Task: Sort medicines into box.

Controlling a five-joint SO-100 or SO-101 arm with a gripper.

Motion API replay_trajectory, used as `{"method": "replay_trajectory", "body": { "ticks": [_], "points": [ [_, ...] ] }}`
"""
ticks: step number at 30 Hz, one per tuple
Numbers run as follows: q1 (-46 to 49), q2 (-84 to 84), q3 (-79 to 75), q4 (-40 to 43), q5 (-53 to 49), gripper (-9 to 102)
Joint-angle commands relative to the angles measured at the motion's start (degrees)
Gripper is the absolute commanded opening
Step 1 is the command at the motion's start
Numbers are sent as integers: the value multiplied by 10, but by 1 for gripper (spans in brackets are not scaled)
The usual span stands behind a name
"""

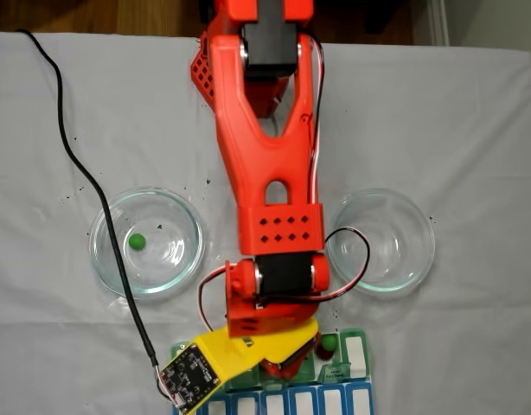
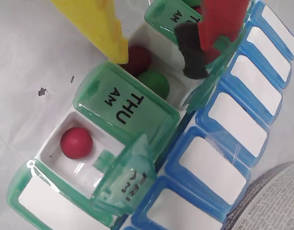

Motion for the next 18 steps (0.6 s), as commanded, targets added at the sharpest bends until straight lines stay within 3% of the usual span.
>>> {"method": "replay_trajectory", "body": {
  "ticks": [1, 10, 18],
  "points": [
    [-8, 124, 18, 16, -29, 0],
    [62, 314, 103, 135, -121, 0],
    [170, 432, 208, 197, -283, 0]
  ]
}}
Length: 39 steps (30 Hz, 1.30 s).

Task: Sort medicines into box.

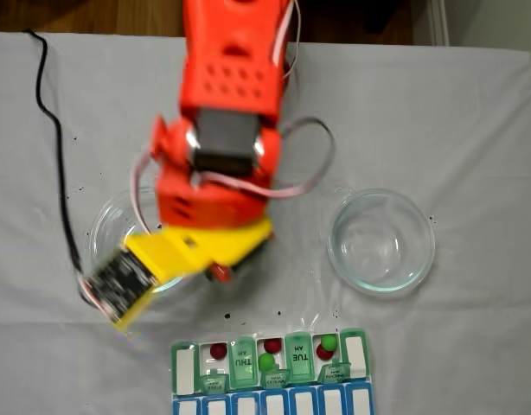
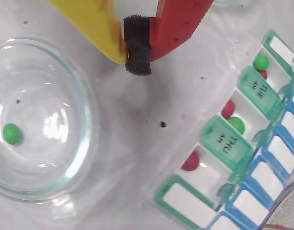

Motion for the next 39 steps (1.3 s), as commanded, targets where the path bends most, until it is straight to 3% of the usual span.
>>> {"method": "replay_trajectory", "body": {
  "ticks": [1, 15, 19, 22, 26, 39],
  "points": [
    [45, 76, 37, -1, -83, 0],
    [178, -23, 61, -55, -230, 0],
    [189, -36, 59, -67, -232, 1],
    [190, -54, 59, -64, -236, 14],
    [193, -69, 64, -84, -233, 11],
    [214, -150, 28, -112, -244, 15]
  ]
}}
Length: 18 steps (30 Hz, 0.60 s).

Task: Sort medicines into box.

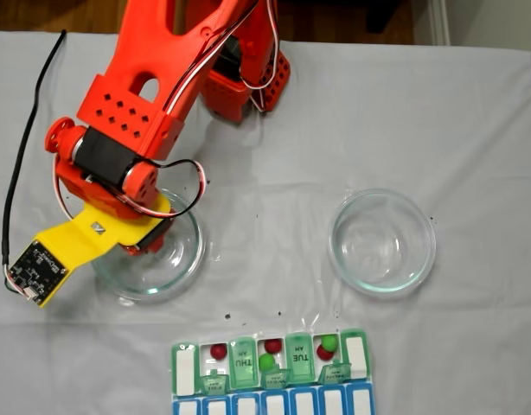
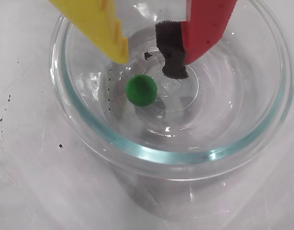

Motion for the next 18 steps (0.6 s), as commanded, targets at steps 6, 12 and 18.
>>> {"method": "replay_trajectory", "body": {
  "ticks": [6, 12, 18],
  "points": [
    [8, -15, -62, -9, -10, 16],
    [10, -23, -61, -15, -12, 17],
    [11, -30, -56, -26, -13, 18]
  ]
}}
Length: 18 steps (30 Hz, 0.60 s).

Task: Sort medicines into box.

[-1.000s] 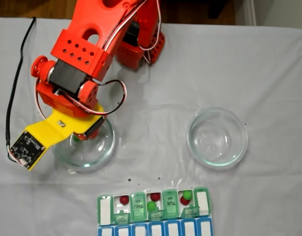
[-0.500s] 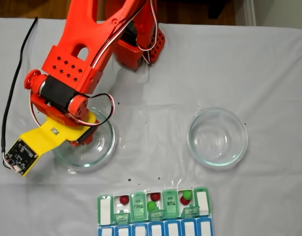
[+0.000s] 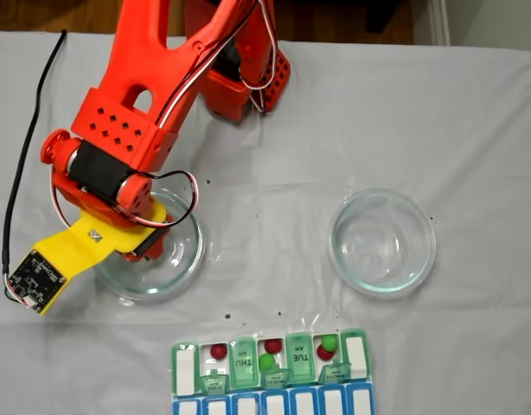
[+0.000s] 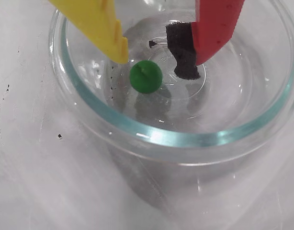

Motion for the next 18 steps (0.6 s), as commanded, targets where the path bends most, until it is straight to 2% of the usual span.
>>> {"method": "replay_trajectory", "body": {
  "ticks": [1, 18],
  "points": [
    [3, 7, -40, -13, -5, 18],
    [-1, -14, -22, -51, 4, 17]
  ]
}}
